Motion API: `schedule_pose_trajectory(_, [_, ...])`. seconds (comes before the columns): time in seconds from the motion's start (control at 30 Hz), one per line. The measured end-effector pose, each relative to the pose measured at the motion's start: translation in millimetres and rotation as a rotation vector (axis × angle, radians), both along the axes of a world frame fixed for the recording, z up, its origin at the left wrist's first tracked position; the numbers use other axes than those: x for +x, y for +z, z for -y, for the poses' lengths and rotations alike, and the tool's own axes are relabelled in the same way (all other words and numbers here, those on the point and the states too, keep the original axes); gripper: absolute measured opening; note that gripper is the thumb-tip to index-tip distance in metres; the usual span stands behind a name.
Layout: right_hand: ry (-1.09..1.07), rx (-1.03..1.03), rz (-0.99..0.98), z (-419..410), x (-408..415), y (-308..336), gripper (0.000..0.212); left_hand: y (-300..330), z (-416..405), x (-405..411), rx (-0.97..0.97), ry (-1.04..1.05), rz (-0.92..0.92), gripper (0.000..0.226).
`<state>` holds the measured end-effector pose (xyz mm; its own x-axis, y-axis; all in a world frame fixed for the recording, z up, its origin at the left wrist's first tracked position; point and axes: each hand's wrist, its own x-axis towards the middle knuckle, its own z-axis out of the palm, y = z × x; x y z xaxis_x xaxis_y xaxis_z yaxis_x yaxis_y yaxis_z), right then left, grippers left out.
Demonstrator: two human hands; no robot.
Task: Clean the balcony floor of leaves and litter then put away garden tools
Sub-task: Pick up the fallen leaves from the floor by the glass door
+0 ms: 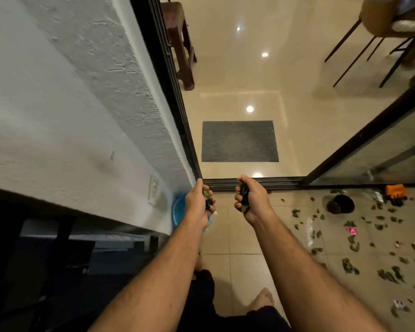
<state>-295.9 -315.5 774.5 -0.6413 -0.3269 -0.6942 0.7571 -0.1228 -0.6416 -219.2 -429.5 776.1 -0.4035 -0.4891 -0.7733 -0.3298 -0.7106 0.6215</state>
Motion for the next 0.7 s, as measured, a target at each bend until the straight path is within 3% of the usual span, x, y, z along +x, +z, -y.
schedule_pose_trajectory(0.4, [0.033,0.044,0.075,94.2,-3.5,-45.7,0.015,-46.8,92.9,-6.3,-0.051,-0.088,0.125,0.029])
schedule_pose_trajectory(0.7, [0.057,0.172,0.143,114.2,-13.2,-182.3,0.020,-187.5,109.9,-12.5,0.001,-0.119,0.257,0.035])
